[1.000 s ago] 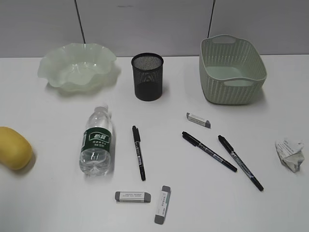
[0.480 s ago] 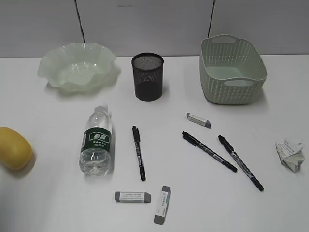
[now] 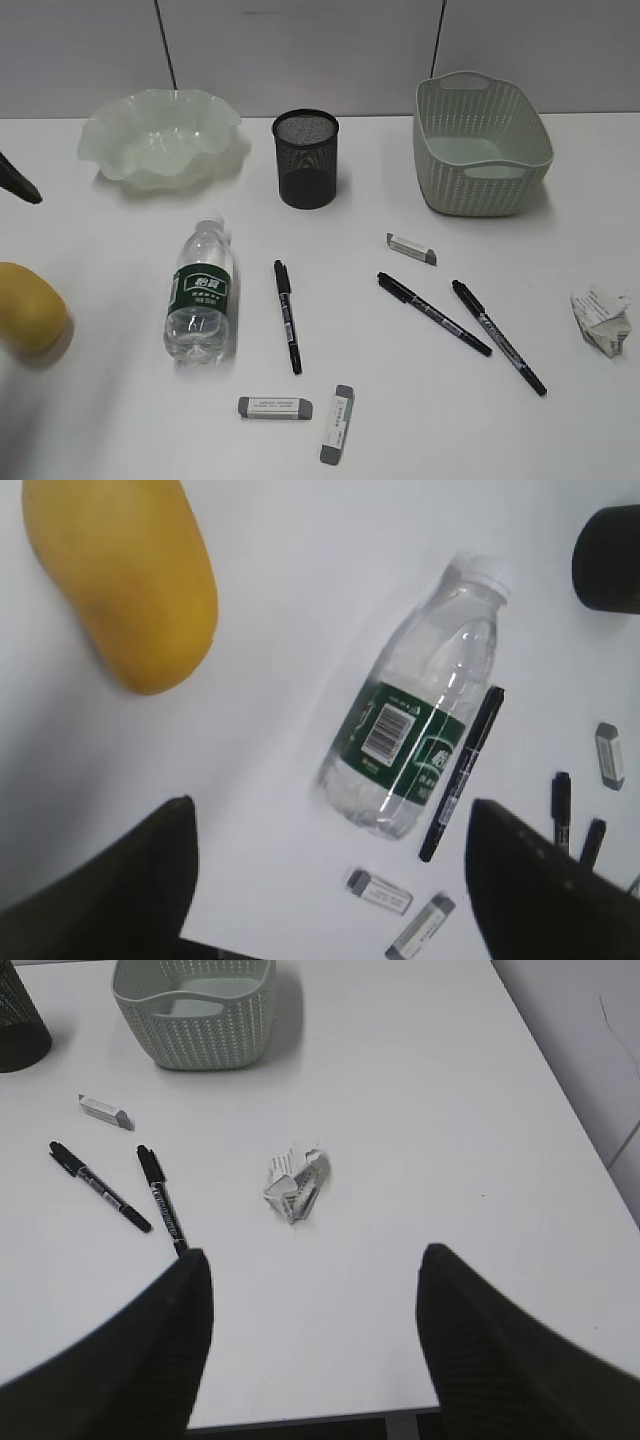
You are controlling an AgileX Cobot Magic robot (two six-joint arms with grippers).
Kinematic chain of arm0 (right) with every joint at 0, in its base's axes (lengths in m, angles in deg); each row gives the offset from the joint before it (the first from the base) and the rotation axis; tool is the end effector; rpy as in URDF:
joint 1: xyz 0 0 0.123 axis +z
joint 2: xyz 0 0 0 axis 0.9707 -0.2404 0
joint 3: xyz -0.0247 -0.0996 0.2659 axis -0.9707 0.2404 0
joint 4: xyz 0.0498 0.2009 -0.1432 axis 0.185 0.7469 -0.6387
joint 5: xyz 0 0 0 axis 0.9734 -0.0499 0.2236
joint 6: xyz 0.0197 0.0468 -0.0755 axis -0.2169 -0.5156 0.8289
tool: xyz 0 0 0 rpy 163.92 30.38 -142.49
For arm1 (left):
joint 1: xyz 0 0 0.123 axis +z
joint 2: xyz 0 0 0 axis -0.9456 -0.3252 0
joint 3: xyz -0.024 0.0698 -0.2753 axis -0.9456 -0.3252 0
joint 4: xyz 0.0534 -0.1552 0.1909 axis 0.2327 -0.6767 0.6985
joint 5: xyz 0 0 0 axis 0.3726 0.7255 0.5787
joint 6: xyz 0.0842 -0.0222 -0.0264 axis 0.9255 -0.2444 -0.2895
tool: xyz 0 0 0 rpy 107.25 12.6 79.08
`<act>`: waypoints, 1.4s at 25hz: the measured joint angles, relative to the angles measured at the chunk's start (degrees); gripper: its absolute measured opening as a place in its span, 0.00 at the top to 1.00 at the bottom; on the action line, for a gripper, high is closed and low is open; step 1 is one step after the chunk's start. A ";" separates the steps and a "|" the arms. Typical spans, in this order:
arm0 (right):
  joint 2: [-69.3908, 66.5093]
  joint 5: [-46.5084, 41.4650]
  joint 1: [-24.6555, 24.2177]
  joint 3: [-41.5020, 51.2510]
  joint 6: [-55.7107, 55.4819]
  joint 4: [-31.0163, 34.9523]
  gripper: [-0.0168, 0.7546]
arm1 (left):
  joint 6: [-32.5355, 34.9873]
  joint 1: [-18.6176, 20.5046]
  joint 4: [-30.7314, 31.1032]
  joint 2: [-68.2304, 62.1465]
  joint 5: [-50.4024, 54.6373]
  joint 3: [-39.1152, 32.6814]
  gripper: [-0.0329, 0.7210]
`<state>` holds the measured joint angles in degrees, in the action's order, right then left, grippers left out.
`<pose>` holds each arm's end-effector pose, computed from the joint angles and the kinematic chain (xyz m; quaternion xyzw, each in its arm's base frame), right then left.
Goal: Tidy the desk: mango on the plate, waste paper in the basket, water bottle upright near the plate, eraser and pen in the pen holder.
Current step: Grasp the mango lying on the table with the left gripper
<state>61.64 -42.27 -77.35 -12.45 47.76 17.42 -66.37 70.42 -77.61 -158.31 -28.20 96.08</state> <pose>-0.0060 0.0009 0.2799 0.0172 0.8441 0.0038 0.5358 0.2456 -0.0311 0.2703 -0.3121 0.9162 -0.2167 0.1271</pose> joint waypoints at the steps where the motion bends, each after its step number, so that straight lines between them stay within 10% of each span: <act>1: 0.00 0.00 0.00 0.00 0.00 0.00 0.32 | 0.00 0.00 -0.17 -0.50 -0.96 0.00 0.12; 35: 0.00 0.00 0.00 0.00 0.00 0.00 0.32 | -16.33 -2.08 12.18 -19.19 -14.93 -4.53 0.08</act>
<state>61.64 -42.27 -77.35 -12.45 47.76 17.42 -82.70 68.34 -65.43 -177.51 -43.13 91.55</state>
